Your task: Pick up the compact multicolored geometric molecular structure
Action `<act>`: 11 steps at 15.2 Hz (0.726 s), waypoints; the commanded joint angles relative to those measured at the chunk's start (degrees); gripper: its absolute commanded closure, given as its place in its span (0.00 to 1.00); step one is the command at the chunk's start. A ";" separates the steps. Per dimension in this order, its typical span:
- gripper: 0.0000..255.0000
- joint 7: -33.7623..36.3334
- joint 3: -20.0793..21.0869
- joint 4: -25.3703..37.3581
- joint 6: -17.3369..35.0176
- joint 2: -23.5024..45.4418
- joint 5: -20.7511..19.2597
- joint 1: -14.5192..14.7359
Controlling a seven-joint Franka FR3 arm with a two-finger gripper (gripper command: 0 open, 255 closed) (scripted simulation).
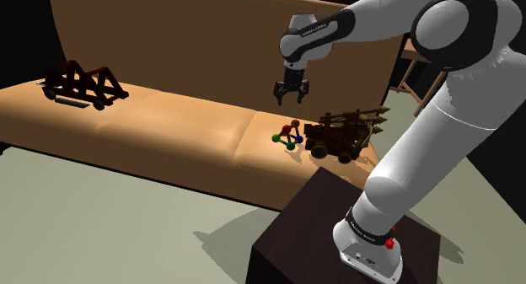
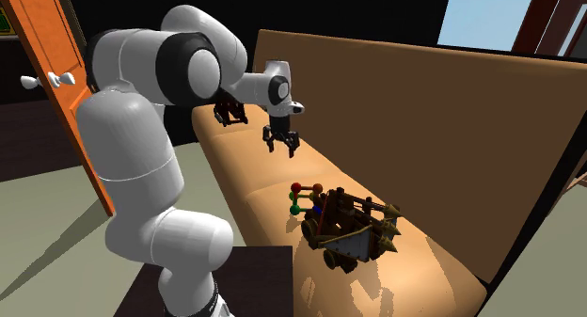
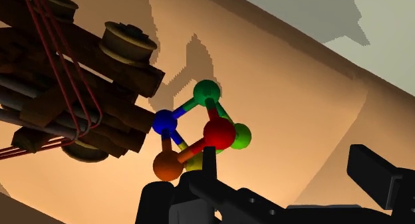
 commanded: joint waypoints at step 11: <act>0.00 -1.64 -4.33 13.38 4.93 23.46 5.57 -6.20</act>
